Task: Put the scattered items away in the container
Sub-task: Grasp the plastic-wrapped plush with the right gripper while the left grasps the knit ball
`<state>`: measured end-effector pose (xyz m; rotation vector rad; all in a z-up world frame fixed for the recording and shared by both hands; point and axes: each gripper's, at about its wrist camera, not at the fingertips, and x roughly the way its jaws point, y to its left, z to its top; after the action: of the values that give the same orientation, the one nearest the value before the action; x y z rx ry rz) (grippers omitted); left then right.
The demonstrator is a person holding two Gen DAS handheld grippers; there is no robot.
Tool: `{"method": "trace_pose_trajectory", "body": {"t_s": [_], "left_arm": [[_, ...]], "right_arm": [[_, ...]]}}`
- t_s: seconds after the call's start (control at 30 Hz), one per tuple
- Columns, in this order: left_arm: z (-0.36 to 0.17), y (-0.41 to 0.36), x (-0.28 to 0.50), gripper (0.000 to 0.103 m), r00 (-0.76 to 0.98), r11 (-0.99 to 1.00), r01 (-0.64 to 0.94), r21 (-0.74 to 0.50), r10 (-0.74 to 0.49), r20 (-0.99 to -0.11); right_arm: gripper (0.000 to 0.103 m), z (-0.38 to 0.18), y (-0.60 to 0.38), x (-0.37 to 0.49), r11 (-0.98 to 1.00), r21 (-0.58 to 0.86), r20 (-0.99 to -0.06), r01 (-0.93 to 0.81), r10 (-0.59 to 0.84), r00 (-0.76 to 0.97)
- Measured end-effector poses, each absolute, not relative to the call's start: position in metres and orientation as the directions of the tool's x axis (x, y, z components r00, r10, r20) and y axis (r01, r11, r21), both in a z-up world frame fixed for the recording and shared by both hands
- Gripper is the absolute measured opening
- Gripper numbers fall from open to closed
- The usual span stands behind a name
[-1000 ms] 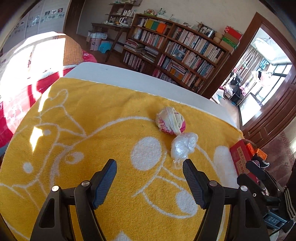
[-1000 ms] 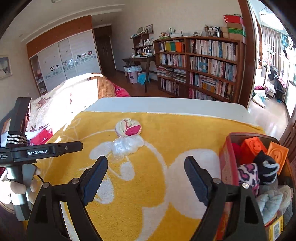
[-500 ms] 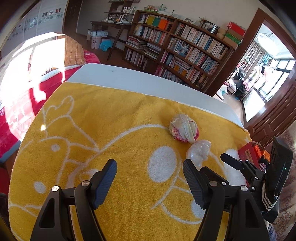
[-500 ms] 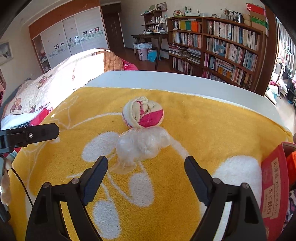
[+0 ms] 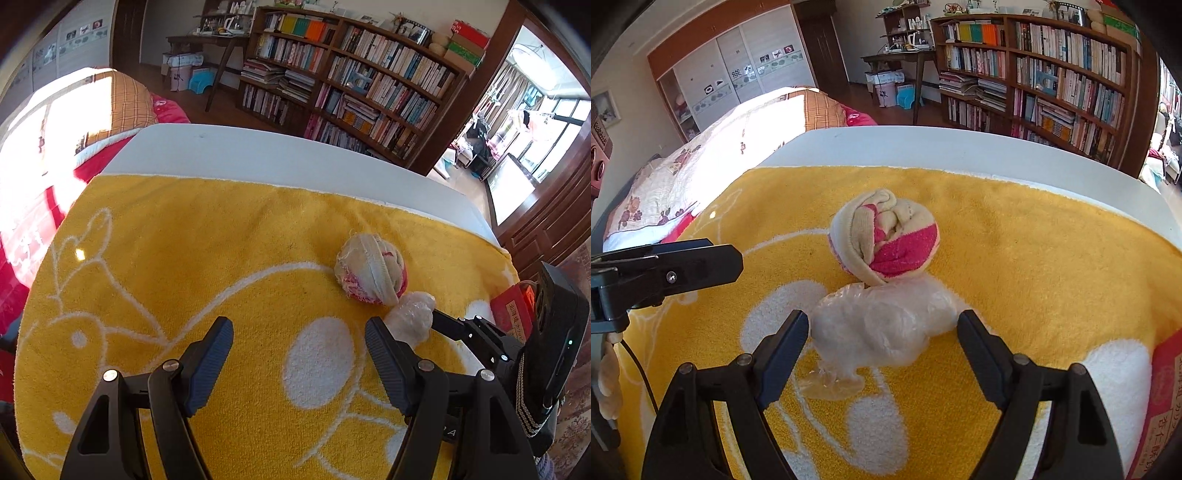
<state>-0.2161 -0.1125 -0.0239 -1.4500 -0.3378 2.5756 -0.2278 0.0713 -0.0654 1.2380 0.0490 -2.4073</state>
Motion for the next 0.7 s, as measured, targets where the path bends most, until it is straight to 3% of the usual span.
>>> {"method": "trace_pose_trajectory", "body": {"t_s": [0.17,0.5,0.7], "left_arm": [[-0.032,-0.101,-0.229,0.075,-0.507,-0.959,-0.055,-0.279,0.267,-0.819],[-0.036,-0.038,-0.260,0.075,-0.532,-0.966,-0.144,-0.213,0.257,-0.807],[-0.052,-0.021,-0.288,0.075,-0.533,-0.980,-0.110,-0.165,0.199,-0.822]], "right_arm": [[0.065,-0.060,0.082,-0.221,-0.926,0.137,-0.781,0.352,-0.320,-0.537],[0.065,-0.046,0.132,-0.190,-0.951,0.178,-0.769,0.255,-0.296,-0.567],[0.065,-0.053,0.144,-0.185,-0.957,0.187,-0.763,0.221,-0.283,-0.581]]}}
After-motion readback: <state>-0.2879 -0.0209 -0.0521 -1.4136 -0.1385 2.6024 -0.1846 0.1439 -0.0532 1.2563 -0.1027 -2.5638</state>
